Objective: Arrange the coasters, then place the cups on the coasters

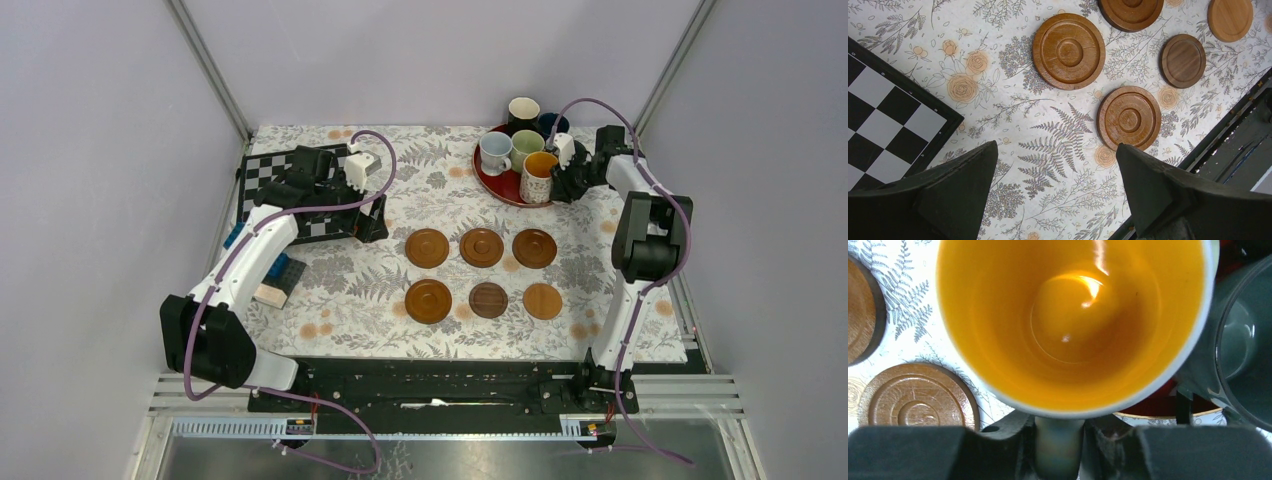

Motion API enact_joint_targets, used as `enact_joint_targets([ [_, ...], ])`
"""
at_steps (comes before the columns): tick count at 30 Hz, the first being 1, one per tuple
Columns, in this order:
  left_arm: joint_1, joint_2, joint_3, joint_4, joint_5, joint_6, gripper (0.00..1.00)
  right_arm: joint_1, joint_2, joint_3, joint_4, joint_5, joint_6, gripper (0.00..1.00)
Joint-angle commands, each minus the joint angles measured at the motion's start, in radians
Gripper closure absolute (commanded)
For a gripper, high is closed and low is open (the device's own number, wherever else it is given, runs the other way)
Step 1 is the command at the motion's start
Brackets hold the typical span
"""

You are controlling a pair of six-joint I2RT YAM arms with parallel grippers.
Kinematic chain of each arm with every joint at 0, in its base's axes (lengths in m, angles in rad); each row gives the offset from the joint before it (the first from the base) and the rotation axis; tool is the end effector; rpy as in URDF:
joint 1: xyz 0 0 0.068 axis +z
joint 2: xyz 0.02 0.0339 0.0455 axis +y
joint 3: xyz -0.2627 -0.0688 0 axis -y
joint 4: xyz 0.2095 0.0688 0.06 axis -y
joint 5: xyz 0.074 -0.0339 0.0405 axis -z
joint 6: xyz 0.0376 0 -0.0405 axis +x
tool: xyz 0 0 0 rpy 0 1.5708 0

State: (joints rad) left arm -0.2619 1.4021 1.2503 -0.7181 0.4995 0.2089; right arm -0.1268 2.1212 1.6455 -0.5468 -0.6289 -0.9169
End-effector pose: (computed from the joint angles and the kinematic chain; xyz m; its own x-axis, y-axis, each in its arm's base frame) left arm 0.2475 -0.0850 0.3183 -0.6131 0.3528 -0.7068 0.6673 0.7102 -0.2244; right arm 0.4249 -0.0319 0.2057 -0.3547 -0.6018 -0.7155 -0.7947 0.5972 -0.1083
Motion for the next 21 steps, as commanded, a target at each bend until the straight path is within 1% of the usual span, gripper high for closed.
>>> enact_joint_targets([
  [1, 0.006, -0.007, 0.041, 0.019, -0.005, -0.008, 0.01, 0.013, -0.089, -0.006, 0.007, -0.019, 0.021, 0.75],
  [3, 0.007, -0.006, 0.039, 0.021, -0.003, -0.008, 0.01, 0.013, -0.099, -0.007, 0.009, -0.019, 0.031, 0.86],
  [6, 0.007, -0.004, 0.038, 0.025, -0.001, -0.011, 0.01, 0.013, -0.117, -0.012, 0.026, -0.026, 0.061, 1.0],
  [15, 0.052, -0.006, 0.048, 0.043, 0.003, -0.065, 0.01, 0.013, -0.183, 0.025, 0.071, -0.089, 0.227, 1.0],
  [18, 0.072, -0.009, 0.063, 0.043, 0.02, -0.081, 0.01, 0.017, -0.195, 0.084, 0.032, -0.113, 0.264, 1.0],
  [21, 0.095, -0.004, 0.09, 0.035, 0.045, -0.098, 0.01, 0.047, -0.211, 0.132, -0.04, -0.104, 0.272, 1.0],
])
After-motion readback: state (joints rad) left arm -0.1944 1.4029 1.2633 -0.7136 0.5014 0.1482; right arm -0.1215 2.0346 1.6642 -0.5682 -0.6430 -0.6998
